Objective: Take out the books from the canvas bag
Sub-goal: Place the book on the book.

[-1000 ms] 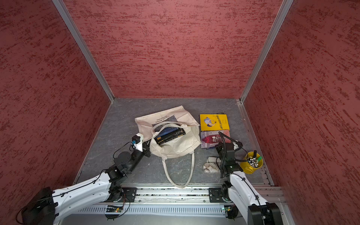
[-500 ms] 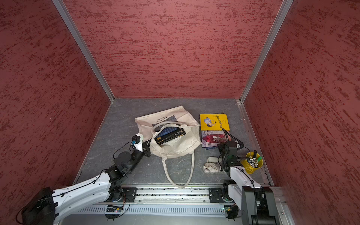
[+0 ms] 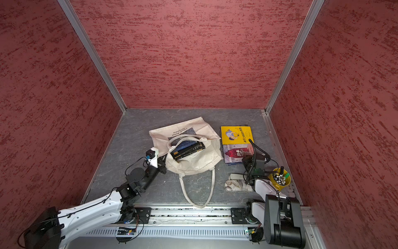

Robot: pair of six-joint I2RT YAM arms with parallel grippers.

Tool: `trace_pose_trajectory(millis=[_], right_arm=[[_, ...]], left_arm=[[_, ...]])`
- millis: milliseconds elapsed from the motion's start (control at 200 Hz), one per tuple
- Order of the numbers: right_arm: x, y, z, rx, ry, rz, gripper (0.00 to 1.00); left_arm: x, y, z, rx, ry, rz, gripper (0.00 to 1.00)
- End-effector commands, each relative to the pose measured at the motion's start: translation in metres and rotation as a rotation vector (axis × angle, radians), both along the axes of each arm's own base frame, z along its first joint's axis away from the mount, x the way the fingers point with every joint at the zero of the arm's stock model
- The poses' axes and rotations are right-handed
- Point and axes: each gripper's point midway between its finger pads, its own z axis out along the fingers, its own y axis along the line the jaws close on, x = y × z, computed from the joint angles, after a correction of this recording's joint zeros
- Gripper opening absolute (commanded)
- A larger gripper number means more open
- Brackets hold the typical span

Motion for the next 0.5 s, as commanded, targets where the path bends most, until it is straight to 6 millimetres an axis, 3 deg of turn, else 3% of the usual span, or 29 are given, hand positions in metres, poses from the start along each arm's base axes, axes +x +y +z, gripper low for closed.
trace_pose_trajectory(millis=[0,170,371,496], right_arm=[[-0.005,-0.007,0.003,-0.048,0.036,-0.008,0.66],[-0.009,-0.008,0.016,-0.076,0.034,0.002,0.98],[-0.015,-0.004,0.021,-0.084,0.048,0.037,0.99],[-0.014,-0.002,0.04,-0.109,0.009,0.06,0.99]], left_arm=[[0.0,0.001,0.028,-0.073,-0.072,0.004,0.0],[0.001,0.0,0.027,-0.072,-0.069,0.006,0.0],[0.001,0.0,0.026,-0.071,-0.067,0.004,0.0],[0.001,0.0,0.027,-0.072,-0.068,0.003,0.0]])
